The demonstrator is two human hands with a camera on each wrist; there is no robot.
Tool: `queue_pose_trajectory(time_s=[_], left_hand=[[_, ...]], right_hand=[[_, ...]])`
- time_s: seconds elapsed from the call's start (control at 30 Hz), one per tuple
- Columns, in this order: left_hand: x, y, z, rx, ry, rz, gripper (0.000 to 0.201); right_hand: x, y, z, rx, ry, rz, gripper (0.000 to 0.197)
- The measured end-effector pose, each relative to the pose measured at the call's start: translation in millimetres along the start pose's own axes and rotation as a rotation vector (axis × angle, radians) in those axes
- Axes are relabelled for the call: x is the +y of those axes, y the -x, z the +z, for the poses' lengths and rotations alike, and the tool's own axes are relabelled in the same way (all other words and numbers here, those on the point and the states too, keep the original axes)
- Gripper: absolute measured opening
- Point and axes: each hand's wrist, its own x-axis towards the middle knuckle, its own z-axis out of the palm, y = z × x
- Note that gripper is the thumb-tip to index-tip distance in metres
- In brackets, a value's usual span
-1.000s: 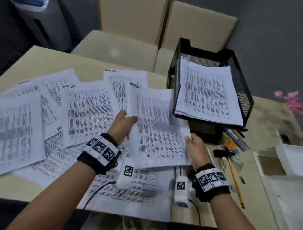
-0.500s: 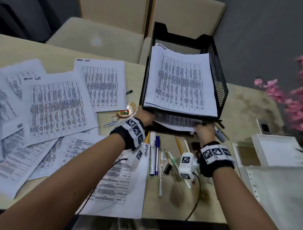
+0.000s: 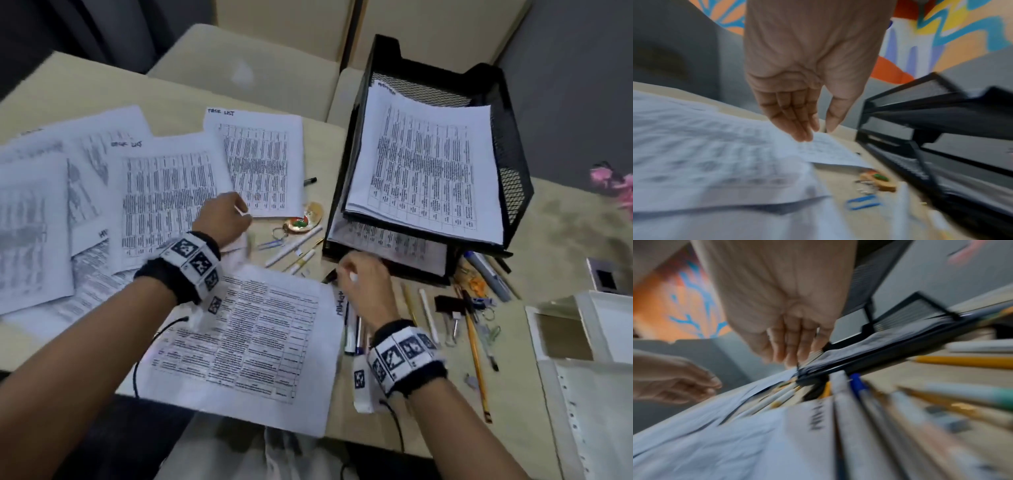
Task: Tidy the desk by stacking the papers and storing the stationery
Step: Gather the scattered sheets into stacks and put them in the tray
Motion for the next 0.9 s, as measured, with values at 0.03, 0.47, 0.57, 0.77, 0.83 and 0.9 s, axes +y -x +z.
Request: queue_pose_trajectory(time_s=[0.03,0.47,0.57,0.77,0.83,0.9], left_hand=[[-18,-5,-9,0.020,-0.008,-0.044,0.022],[-147,2,-56,-0.005,-0.198,-0.606,0.127],[-156,-12,-59,0.022,-0.102,-0.638,0.110],[-169,0,-68,-0.017,0.200,-0.487,0.029],[-178,11,-72,-0.068,0.370,-0.455,0.035],[-187,18,-79,-0.142,0.448,-0.446,0.029]], right_hand=[[-11,-1,12,-0.128,0.038,-0.100,0.018],[-92,-30,31,-0.240,0.307,-0.259,0.016],[-130,-46,14,-0.067,0.400,-0.426,0.014],[-224,-80,58,0.117,0.405,-0.731,0.008],[-246,-90,86,0.018,0.387,-0.753,0.009],[-260,-97,114,-0.080,0.343,-0.736,0.010]])
